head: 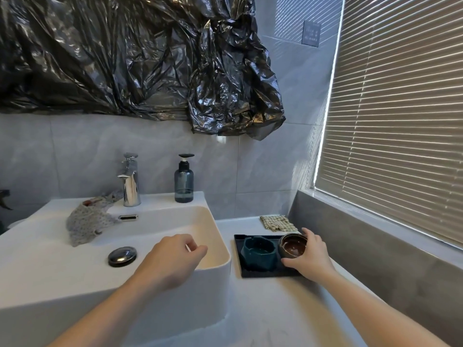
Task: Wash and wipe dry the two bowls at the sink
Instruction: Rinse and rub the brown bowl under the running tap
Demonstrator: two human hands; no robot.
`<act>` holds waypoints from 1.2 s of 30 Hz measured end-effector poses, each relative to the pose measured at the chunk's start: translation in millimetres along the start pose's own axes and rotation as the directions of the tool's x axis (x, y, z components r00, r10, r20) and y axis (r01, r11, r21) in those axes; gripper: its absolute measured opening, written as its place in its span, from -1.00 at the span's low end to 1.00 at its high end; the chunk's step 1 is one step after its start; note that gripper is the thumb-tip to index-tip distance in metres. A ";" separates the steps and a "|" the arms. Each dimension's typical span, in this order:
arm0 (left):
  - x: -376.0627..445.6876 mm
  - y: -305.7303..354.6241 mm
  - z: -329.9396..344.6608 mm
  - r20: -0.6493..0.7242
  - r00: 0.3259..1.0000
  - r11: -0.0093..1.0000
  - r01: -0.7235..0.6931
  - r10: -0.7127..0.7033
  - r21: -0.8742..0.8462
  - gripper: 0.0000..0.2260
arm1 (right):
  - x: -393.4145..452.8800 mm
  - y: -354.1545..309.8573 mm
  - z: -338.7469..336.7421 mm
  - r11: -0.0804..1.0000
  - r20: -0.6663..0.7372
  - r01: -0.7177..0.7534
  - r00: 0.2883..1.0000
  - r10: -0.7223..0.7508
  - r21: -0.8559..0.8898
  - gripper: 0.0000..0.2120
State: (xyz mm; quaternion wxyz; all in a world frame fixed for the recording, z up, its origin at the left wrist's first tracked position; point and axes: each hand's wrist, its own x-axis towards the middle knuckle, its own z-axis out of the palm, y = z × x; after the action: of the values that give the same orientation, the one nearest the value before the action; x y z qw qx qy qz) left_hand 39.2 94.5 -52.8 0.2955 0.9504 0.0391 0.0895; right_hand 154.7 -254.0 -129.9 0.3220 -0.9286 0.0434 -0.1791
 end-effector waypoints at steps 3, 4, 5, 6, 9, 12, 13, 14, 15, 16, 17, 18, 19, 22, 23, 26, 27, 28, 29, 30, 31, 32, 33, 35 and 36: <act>1.7 -0.8 0.9 0.009 1.000 1.000 0.001 -0.001 -0.020 -0.73 | -8.0 -17.8 -11.9 0.993 -0.043 0.101 0.994 -0.099 0.058 0.14; 2.5 -0.7 1.1 0.017 1.000 0.999 0.005 -0.004 -0.032 -0.73 | -11.3 -26.3 -16.4 0.987 -0.053 0.135 0.990 -0.131 0.084 0.13; 2.8 -0.7 0.9 0.026 1.000 0.999 0.009 -0.008 -0.048 -0.73 | -15.2 -36.3 -21.2 0.979 -0.060 0.169 0.985 -0.163 0.112 0.12; 2.7 -0.7 0.2 0.035 0.999 0.997 0.013 -0.011 -0.071 -0.72 | -20.0 -47.9 -25.7 0.969 -0.061 0.204 0.978 -0.198 0.139 0.12; 0.5 1.6 -3.6 0.070 0.998 0.981 0.019 -0.006 -0.194 -0.68 | -39.1 -91.4 -37.9 0.922 -0.060 0.325 0.946 -0.320 0.210 0.10; -0.1 8.5 -12.0 0.147 0.989 0.942 0.050 -0.001 -0.333 -0.62 | -62.1 -140.5 -39.8 0.869 -0.054 0.431 0.901 -0.431 0.245 0.08; -0.1 9.8 -16.5 0.177 0.984 0.917 0.078 -0.008 -0.392 -0.59 | -68.9 -155.1 -37.3 0.854 -0.046 0.454 0.888 -0.458 0.255 0.07; -0.4 10.3 -21.9 0.202 0.979 0.875 0.110 -0.015 -0.471 -0.56 | -74.8 -168.6 -33.1 0.837 -0.037 0.475 0.874 -0.484 0.270 0.07; -1.1 9.1 -28.0 0.221 0.975 0.818 0.142 -0.018 -0.558 -0.54 | -80.5 -181.5 -28.4 0.818 -0.030 0.499 0.858 -0.513 0.287 0.08; -2.0 6.2 -34.3 0.231 0.973 0.764 0.162 -0.017 -0.625 -0.51 | -84.4 -192.9 -21.6 0.799 -0.023 0.520 0.842 -0.540 0.302 0.08; -2.5 1.9 -40.9 0.230 0.973 0.731 0.165 -0.011 -0.662 -0.49 | -88.2 -204.4 -14.3 0.784 -0.013 0.534 0.829 -0.560 0.315 0.08; -2.5 -3.1 -47.3 0.222 0.975 0.717 0.156 -0.002 -0.679 -0.48 | -91.7 -215.7 -6.4 0.776 0.003 0.541 0.819 -0.573 0.324 0.07; -1.8 -8.9 -53.2 0.205 0.979 0.715 0.140 0.005 -0.685 -0.48 | -95.1 -227.1 2.3 0.769 0.017 0.545 0.812 -0.583 0.334 0.07; 5.9 -28.4 -70.1 0.102 0.995 0.745 0.071 -0.003 -0.663 -0.62 | -100.3 -257.5 31.5 0.750 0.036 0.568 0.788 -0.614 0.338 0.09; 10.3 -36.9 -75.4 0.070 0.997 0.757 0.063 -0.024 -0.650 -0.65 | -101.0 -266.7 38.3 0.741 0.023 0.590 0.777 -0.629 0.320 0.09; 25.7 -64.3 -90.7 0.007 0.996 0.789 0.073 -0.086 -0.610 -0.65 | -102.8 -293.9 58.3 0.755 0.070 0.571 0.781 -0.620 0.322 0.07; 30.5 -72.6 -95.5 0.000 0.996 0.797 0.075 -0.094 -0.599 -0.64 | -101.8 -302.4 66.3 0.756 0.087 0.556 0.783 -0.615 0.346 0.07; 36.5 -81.2 -99.6 -0.001 0.995 0.806 0.082 -0.102 -0.586 -0.64 | -98.9 -309.8 76.4 0.754 0.100 0.538 0.785 -0.611 0.377 0.09; 43.3 -90.3 -103.5 -0.001 0.994 0.819 0.093 -0.113 -0.567 -0.64 | -95.7 -316.7 85.8 0.752 0.119 0.522 0.785 -0.608 0.403 0.11; 50.5 -99.4 -107.4 -0.004 0.992 0.836 0.105 -0.127 -0.539 -0.64 | -92.9 -323.0 93.5 0.758 0.148 0.506 0.784 -0.603 0.413 0.12; 58.4 -108.5 -111.1 -0.010 0.990 0.855 0.119 -0.143 -0.505 -0.64 | -91.5 -328.7 97.8 0.764 0.173 0.496 0.781 -0.600 0.412 0.12; 66.2 -116.8 -115.0 -0.014 0.987 0.871 0.135 -0.160 -0.472 -0.63 | -88.8 -332.9 101.7 0.773 0.198 0.486 0.779 -0.595 0.408 0.09; 74.5 -124.4 -118.5 -0.017 0.984 0.879 0.152 -0.178 -0.453 -0.63 | -84.9 -336.5 103.8 0.772 0.207 0.481 0.777 -0.594 0.415 0.04; 90.5 -137.1 -123.2 -0.035 0.976 0.874 0.174 -0.213 -0.453 -0.63 | -74.0 -345.4 107.9 0.760 0.175 0.460 0.792 -0.585 0.459 -0.14; 97.9 -141.9 -124.8 -0.052 0.974 0.873 0.175 -0.222 -0.455 -0.63 | -65.6 -351.6 109.6 0.753 0.143 0.447 0.808 -0.572 0.484 -0.22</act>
State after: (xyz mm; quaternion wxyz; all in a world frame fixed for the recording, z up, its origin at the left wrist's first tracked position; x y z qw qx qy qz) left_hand 108.0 292.9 -18.2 0.5111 0.8419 0.1302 0.1141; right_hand 120.8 100.1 -14.1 0.4582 -0.8261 -0.3005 -0.1316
